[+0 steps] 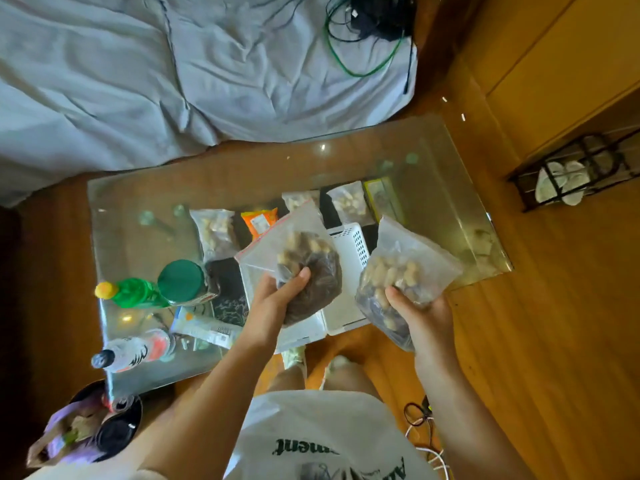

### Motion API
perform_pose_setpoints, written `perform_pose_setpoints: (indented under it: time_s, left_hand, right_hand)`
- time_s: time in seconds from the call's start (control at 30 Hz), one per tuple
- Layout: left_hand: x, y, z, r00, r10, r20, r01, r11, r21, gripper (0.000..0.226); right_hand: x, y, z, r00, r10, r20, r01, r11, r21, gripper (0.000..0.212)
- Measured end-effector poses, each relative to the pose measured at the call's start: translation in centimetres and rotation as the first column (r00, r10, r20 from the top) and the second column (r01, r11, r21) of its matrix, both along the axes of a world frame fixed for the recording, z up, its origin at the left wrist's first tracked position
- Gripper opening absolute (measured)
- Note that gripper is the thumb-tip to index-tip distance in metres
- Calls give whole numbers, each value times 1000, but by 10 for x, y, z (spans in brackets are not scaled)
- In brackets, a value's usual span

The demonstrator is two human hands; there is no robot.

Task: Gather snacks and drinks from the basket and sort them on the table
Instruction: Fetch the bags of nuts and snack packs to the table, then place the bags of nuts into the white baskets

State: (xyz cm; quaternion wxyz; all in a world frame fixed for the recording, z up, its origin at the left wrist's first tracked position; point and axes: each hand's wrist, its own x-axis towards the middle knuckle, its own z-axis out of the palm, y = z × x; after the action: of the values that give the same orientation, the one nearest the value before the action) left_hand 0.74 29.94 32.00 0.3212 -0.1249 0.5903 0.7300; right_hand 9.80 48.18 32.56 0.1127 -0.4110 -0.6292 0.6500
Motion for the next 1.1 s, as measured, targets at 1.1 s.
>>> perform_pose_setpoints:
  time_s: [1.1]
  left_hand:
    - [-59, 117, -229, 996, -48, -74, -36, 542, -839, 29]
  right_hand:
    - [-104, 69, -254, 784, 422, 455, -560, 797, 226, 29]
